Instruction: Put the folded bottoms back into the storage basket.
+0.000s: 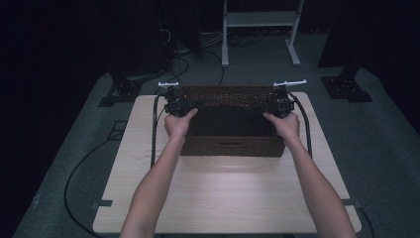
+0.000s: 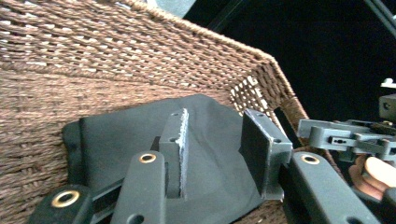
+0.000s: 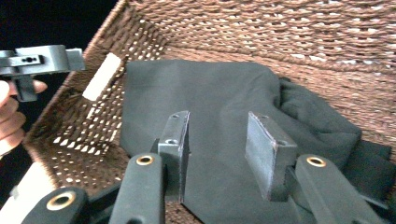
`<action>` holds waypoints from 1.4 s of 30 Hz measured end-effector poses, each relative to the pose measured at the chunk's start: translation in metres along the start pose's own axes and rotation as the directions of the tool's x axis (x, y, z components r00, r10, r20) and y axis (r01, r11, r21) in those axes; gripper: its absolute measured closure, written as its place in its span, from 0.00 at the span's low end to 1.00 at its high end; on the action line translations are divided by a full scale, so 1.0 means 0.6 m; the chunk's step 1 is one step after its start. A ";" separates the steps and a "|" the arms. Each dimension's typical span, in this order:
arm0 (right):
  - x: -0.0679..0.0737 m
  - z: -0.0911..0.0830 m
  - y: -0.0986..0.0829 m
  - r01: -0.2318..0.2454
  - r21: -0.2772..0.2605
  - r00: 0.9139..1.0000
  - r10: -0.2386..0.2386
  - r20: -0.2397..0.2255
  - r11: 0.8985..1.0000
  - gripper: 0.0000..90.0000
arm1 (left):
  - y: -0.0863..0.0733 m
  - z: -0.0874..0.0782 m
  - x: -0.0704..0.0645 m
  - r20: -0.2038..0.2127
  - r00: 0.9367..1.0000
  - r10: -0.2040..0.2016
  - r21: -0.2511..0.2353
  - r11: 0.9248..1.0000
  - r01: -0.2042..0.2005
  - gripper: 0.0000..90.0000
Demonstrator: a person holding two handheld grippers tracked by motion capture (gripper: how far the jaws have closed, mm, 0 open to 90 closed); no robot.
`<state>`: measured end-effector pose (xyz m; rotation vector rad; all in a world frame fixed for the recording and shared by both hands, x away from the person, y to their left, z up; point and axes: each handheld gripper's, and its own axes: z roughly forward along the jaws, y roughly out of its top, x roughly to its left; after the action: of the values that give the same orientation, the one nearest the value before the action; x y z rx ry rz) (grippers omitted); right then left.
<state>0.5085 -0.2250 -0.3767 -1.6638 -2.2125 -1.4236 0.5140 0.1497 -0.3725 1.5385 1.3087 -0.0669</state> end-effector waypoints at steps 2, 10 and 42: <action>0.001 -0.003 -0.002 0.011 0.002 1.000 -0.011 -0.003 1.000 0.64 | 0.000 -0.004 -0.003 0.002 1.000 0.007 -0.006 1.000 -0.007 0.66; 0.008 -0.009 -0.010 0.030 0.002 0.999 -0.030 -0.025 1.000 0.58 | -0.004 -0.016 -0.010 0.010 1.000 0.003 -0.008 1.000 -0.003 0.57; 0.032 -0.040 -0.030 0.104 -0.009 0.992 -0.104 -0.071 0.995 0.32 | -0.016 -0.050 -0.042 0.064 0.996 0.065 -0.007 0.998 -0.064 0.21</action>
<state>0.4751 -0.2267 -0.3640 -1.4945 -2.2890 -1.4882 0.4804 0.1527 -0.3504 1.5613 1.2075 -0.0714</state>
